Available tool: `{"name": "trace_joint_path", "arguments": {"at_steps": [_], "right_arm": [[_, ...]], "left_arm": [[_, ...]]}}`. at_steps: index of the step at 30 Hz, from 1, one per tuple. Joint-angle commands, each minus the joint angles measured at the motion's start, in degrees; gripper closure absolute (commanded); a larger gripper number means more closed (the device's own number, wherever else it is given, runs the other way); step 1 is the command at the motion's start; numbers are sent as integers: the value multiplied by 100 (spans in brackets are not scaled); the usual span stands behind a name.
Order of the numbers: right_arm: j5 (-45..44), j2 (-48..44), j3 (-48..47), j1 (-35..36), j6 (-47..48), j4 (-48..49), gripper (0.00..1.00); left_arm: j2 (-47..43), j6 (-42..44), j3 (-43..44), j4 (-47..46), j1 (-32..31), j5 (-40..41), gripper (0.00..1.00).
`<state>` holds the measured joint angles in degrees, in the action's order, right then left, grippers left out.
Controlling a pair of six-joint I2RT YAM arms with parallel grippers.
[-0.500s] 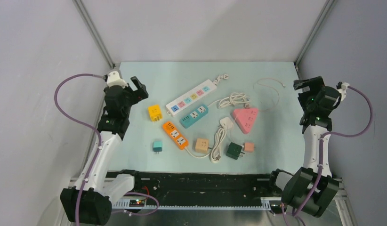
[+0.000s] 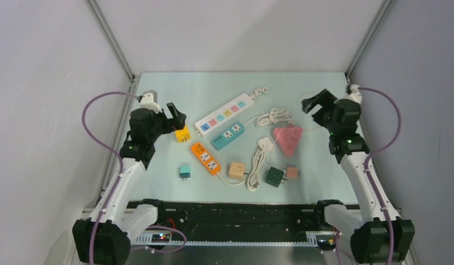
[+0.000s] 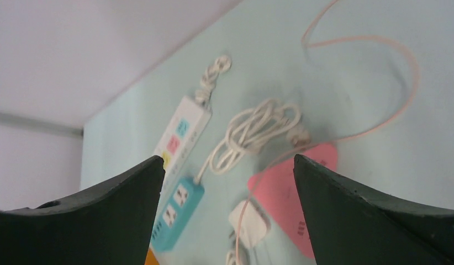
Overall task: Insert the plug
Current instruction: Pick up the plug from the center of the board.
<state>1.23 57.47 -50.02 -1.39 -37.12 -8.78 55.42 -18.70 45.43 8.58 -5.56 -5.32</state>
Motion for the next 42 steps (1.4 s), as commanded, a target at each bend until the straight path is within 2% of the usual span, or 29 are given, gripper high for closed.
{"name": "trace_joint_path", "arguments": {"at_steps": [1,3,7,9,12,16,19,23,28,32,39,42], "right_arm": [[-631,-120,-76,1208,778,-526,9],[-789,-50,-115,1746,1048,-817,9],[-1133,106,-199,2770,1412,-1342,9],[-725,160,-207,3330,1991,-1253,8],[53,402,-306,4262,2948,-1280,5],[400,1239,-736,4911,3497,-1866,4],[717,1780,-812,5259,3755,-1925,4],[420,2573,-1064,6019,4124,-1953,6],[-565,3511,-1551,6431,4343,-1950,6],[-930,3969,-1918,6492,4525,-2237,7],[-1119,4143,-1994,6352,4898,-2464,7],[-796,4127,-1994,6177,5015,-2521,9]], "left_arm": [[-271,-361,-394,85,-166,71,0],[-386,-601,-574,183,-213,217,0],[-503,-799,-825,386,-234,-97,0],[-536,-935,-861,391,-237,-124,0],[-476,-1177,-788,421,-238,245,0],[-323,-1505,-511,435,-235,506,0],[-308,-1760,-422,470,-235,733,0],[-489,-1930,-579,472,-237,735,0],[-796,-1889,-830,486,-235,624,0],[-1173,-1946,-1069,505,-236,577,0],[-1610,-1879,-1277,651,-226,425,0],[-1666,-1841,-1290,708,-228,392,0]]}}
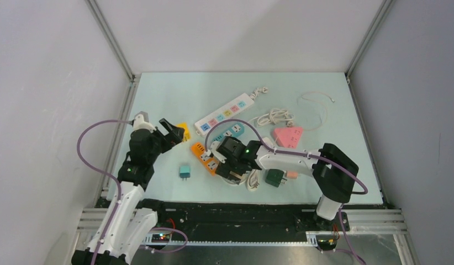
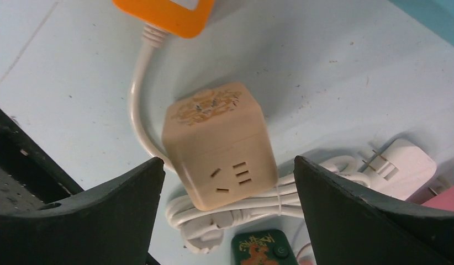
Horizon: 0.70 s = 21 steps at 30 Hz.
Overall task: Insert the plug
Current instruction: Pick up the plug from the center of the board.
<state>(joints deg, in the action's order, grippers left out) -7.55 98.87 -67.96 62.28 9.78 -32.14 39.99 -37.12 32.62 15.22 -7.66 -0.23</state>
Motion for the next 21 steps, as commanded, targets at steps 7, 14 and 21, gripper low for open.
{"name": "trace_joint_path", "arguments": {"at_steps": [7,14,21], "right_arm": [[1172,196,-528,-549,616,-428,29],[1553,614,-647,-578,877,-599,25],[1614,692,-770,-781,495,-421,38]], "left_arm": [[-188,125,28,132,-16,-112,0],[-416,231,6,156,-17,5,0],[-365,215,-8,186,-21,172,0]]}}
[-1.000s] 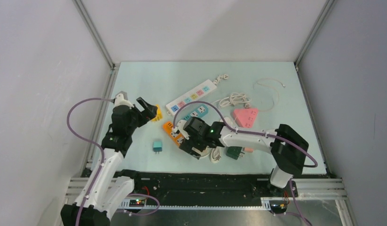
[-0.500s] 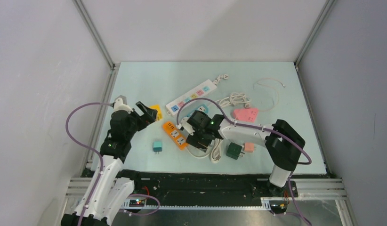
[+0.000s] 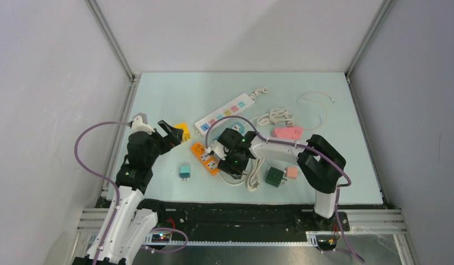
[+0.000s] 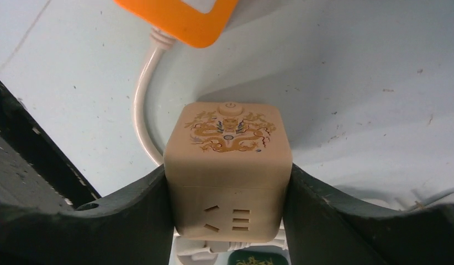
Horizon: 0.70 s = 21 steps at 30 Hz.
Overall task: Insert the plug
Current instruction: Pick up the plug from the center of the board.
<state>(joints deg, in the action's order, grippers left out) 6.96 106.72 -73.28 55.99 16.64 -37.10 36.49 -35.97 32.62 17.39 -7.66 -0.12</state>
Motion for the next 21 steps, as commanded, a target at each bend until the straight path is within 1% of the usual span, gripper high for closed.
{"name": "trace_joint_path", "arguments": {"at_steps": [1,2,3,5,9,12,15,16,20,21], "right_arm": [[110,-135,-240,-190,-329,126,42],[132,-272,-240,-287,-526,230,50],[188,-361,-240,-415,-647,296,54],[306,-690,-229,-617,-1032,528,56],[101,-1376,-192,-954,-1888,1194,56],[217,-1887,-133,-1225,-2764,1876,55],[480,-2346,-18,-1550,-3534,2735,53],[793,-2422,49,-1610,-3848,2937,52],[1315,-2748,98,-1795,-4529,3944,51],[1433,-2817,100,-1811,-4778,4270,51]], "left_arm": [[-20,101,-14,-32,-22,181,0],[-24,104,-12,-27,-23,185,0],[-38,113,-11,-26,-25,187,0],[-40,129,-1,-37,-19,104,0],[74,357,160,-51,-17,-548,0],[119,433,299,-59,-22,-956,0],[156,376,556,-89,-17,-1327,0],[192,334,624,-110,-21,-1560,0],[285,-201,1172,-353,-21,-2255,0],[283,-332,1223,-573,-23,-2334,0]]}}
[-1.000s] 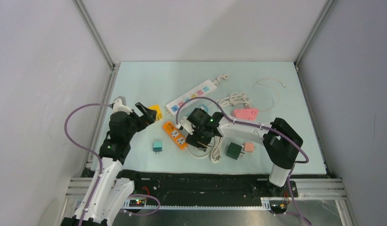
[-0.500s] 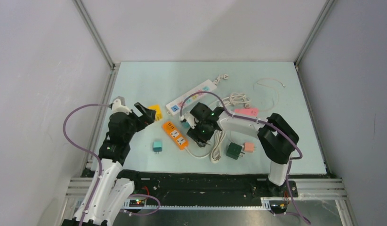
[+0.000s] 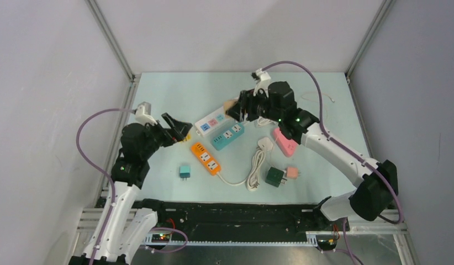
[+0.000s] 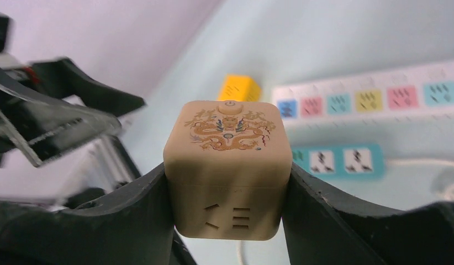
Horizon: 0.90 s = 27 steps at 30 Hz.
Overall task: Insert the plug
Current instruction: Pick up the plug from the center of the board.
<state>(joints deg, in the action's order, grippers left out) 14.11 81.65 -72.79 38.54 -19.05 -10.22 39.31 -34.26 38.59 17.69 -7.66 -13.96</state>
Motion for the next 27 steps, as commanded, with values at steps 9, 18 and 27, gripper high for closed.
{"name": "trace_joint_path", "arguments": {"at_steps": [9,18,27], "right_arm": [[1292,-201,173,-70,-2923,3702,47],[1530,-43,178,58,-3565,4483,49],[1685,115,178,80,-3965,4791,48]], "left_arm": [[229,-2308,651,-3307,-59,-1940,0],[881,-2557,1161,-3716,-376,-2392,0],[1318,-2818,1313,-4220,-487,-2659,3]]}}
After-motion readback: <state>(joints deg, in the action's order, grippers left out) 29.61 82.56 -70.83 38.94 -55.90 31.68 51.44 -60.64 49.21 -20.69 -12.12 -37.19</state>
